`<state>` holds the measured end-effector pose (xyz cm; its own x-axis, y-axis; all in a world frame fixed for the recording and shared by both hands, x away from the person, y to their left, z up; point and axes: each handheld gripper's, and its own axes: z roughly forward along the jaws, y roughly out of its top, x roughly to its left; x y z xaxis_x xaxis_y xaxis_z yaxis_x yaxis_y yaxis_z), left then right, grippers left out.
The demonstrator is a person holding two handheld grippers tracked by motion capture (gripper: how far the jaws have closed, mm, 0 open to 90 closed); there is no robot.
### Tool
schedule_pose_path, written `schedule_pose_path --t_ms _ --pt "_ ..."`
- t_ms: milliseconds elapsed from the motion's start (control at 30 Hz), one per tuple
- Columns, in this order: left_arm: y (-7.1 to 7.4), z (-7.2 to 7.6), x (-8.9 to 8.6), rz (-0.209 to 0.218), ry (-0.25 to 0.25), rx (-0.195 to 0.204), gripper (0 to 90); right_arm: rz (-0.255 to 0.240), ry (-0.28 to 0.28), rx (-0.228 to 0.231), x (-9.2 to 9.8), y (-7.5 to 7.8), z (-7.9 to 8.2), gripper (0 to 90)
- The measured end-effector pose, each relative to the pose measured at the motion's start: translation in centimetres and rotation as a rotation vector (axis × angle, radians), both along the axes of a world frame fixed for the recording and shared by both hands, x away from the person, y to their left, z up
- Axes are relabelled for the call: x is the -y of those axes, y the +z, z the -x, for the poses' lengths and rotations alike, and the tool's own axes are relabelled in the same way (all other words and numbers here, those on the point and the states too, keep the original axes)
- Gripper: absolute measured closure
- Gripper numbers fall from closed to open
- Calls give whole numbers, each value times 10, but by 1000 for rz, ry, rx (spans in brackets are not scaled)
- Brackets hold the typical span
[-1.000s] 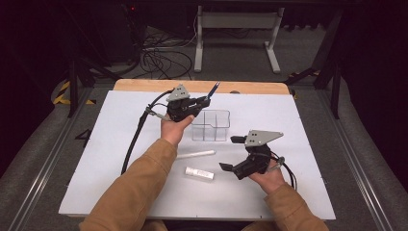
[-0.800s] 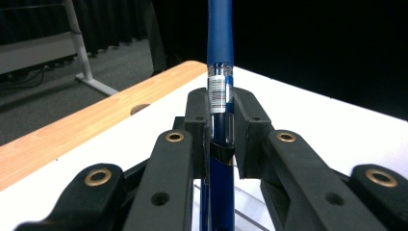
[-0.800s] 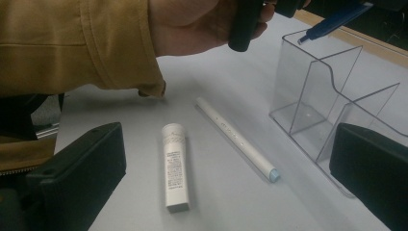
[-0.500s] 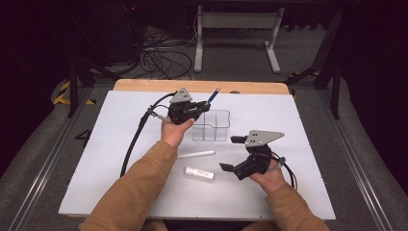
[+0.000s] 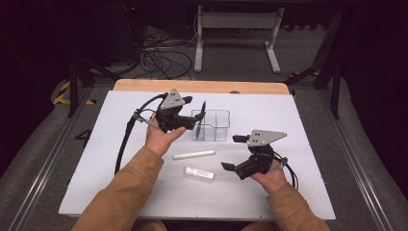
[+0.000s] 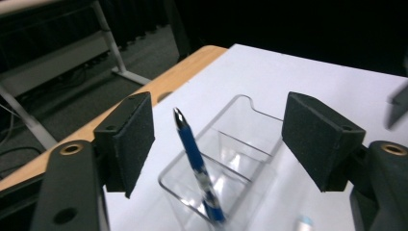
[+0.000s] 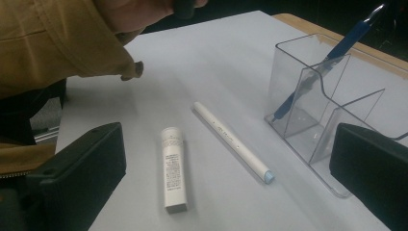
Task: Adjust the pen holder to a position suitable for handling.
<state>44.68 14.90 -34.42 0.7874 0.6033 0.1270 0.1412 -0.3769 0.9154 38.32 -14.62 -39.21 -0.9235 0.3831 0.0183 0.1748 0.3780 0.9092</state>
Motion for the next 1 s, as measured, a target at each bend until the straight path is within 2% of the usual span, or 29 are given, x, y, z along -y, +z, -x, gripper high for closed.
schedule_pose_path --t_ms 100,233,333,433,467,600,733,833,1000 --pt "-2 10 -1 -32 -20 -31 232 7 4 18 2 2 1 0" --pt "-5 17 0 -95 -43 -43 218 -1 0 21 5 5 3 0" --pt "-5 19 1 -97 -66 -71 209 -1 -6 25 7 6 4 0" --pt "-6 22 2 -118 -76 -73 206 -2 -15 16 10 7 5 0" --pt "-7 23 2 -110 -74 -84 207 -3 -20 14 12 7 5 0" --pt "-10 20 1 -110 -84 -125 207 -36 -22 5 18 8 5 0" --pt "-13 17 1 -128 -89 -156 211 -41 -17 10 20 9 6 0" --pt "-14 17 3 -156 -98 -154 219 -60 -1 10 22 10 6 0" --pt "-16 19 6 -228 -117 -157 231 -58 10 12 23 11 8 13"
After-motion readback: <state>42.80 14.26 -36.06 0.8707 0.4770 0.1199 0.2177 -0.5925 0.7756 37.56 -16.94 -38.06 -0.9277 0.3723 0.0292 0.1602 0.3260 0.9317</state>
